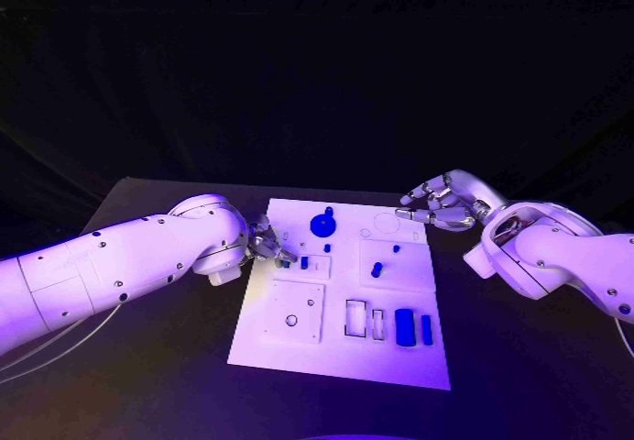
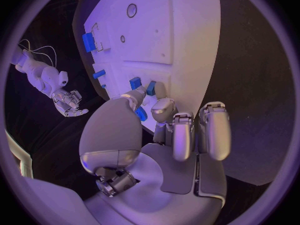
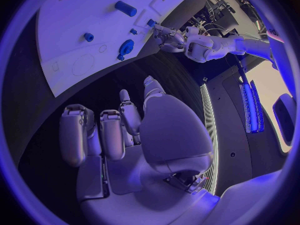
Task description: Assemble the parts on the task board
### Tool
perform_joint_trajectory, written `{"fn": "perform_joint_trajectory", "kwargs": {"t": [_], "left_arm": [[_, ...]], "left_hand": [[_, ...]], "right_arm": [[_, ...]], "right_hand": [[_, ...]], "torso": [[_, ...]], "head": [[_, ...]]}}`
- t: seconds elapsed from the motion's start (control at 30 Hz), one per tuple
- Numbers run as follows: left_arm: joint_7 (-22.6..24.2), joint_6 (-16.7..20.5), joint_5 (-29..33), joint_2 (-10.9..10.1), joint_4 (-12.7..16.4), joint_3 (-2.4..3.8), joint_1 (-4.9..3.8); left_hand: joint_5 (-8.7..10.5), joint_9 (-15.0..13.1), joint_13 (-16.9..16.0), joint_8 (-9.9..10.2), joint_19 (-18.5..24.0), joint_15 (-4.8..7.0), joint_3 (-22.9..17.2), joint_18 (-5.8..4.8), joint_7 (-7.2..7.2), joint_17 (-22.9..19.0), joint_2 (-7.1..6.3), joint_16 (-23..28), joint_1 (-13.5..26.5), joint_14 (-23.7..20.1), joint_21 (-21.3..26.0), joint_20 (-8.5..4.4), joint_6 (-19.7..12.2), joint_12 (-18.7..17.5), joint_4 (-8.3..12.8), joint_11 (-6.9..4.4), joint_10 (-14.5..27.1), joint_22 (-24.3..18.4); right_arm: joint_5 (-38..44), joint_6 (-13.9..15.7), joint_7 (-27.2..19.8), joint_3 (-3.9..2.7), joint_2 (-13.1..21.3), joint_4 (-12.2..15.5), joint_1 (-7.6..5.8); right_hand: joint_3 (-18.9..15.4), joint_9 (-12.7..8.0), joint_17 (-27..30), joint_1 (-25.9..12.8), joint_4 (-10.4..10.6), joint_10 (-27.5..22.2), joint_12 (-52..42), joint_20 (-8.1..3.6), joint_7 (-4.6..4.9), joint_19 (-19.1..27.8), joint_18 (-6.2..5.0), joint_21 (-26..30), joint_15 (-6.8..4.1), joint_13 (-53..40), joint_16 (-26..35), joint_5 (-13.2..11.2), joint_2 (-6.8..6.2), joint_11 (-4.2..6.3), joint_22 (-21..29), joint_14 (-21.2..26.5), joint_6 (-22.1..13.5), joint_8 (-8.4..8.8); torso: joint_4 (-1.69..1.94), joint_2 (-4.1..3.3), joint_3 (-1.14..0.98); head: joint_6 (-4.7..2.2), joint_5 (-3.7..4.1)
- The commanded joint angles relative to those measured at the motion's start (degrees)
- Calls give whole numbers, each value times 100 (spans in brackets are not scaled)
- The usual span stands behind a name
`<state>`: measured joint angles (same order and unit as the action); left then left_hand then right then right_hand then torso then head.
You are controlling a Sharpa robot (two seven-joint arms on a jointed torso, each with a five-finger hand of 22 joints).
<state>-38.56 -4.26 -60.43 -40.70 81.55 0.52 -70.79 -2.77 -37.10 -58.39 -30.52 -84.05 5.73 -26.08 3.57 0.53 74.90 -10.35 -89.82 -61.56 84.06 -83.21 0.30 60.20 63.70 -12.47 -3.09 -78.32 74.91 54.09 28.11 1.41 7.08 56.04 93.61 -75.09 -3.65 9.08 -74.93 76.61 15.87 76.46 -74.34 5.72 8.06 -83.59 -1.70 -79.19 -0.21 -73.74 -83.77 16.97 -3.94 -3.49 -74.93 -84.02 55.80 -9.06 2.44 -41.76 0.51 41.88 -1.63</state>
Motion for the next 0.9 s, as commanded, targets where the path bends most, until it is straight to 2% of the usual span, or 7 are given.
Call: {"fn": "perform_joint_trajectory", "kwargs": {"t": [0.03,0.33,0.43,0.63,0.9], "left_arm": [[-43,-77,-27,4,-6,-4,5],[-45,-88,-27,-3,-4,-4,5],[-36,-72,-27,-3,-2,-3,5],[-1,33,14,-4,4,1,5],[59,204,158,-21,38,23,5]], "left_hand": [[-19,-13,-10,-33,-132,52,111,-106,11,1510,-29,-18,52,594,-27,-43,-3,34,-25,-11,-40,386],[-20,-20,-22,-91,-134,54,450,-107,7,1510,-38,-18,22,594,-27,-44,-17,48,-129,-13,-45,391],[-20,-16,-26,-118,-134,53,673,-107,9,1510,-35,-18,17,594,-26,-44,-22,52,-226,-10,-46,393],[-22,-5,-38,-157,-132,55,1080,-105,5,1510,33,-18,9,594,-20,-44,-28,66,-394,-14,-52,389],[-22,11,-49,-175,-129,56,1324,-102,2,1510,103,-18,68,594,-12,-49,-33,77,-426,-16,-58,380]], "right_arm": [[20,-50,-49,0,1,10,3],[19,-49,-53,0,6,12,3],[19,-47,-55,0,6,12,3],[18,-47,-59,0,3,9,3],[17,-48,-62,0,-5,-1,4]], "right_hand": [[-30,6,-444,-43,-9,1,16,-25,5,28,-106,21,-56,7,38,30,31,7,-841,-344,-41,-31],[-30,6,-444,-43,-9,1,16,-25,5,28,-106,21,-56,7,38,30,31,7,-841,-344,-41,-31],[-30,6,-444,-43,-9,1,16,-25,5,28,-106,21,-56,7,38,30,31,7,-841,-344,-41,-31],[-30,6,-444,-43,-9,1,16,-25,5,28,-106,21,-56,7,38,30,31,7,-841,-344,-41,-31],[-30,6,-444,-43,-9,1,16,-25,5,28,-106,21,-56,7,38,30,31,7,-841,-344,-41,-31]], "torso": [[2,1,0],[2,0,1],[3,1,1],[0,3,1],[3,6,0]], "head": [[1,3],[-1,5],[0,5],[2,-2],[-11,-3]]}}
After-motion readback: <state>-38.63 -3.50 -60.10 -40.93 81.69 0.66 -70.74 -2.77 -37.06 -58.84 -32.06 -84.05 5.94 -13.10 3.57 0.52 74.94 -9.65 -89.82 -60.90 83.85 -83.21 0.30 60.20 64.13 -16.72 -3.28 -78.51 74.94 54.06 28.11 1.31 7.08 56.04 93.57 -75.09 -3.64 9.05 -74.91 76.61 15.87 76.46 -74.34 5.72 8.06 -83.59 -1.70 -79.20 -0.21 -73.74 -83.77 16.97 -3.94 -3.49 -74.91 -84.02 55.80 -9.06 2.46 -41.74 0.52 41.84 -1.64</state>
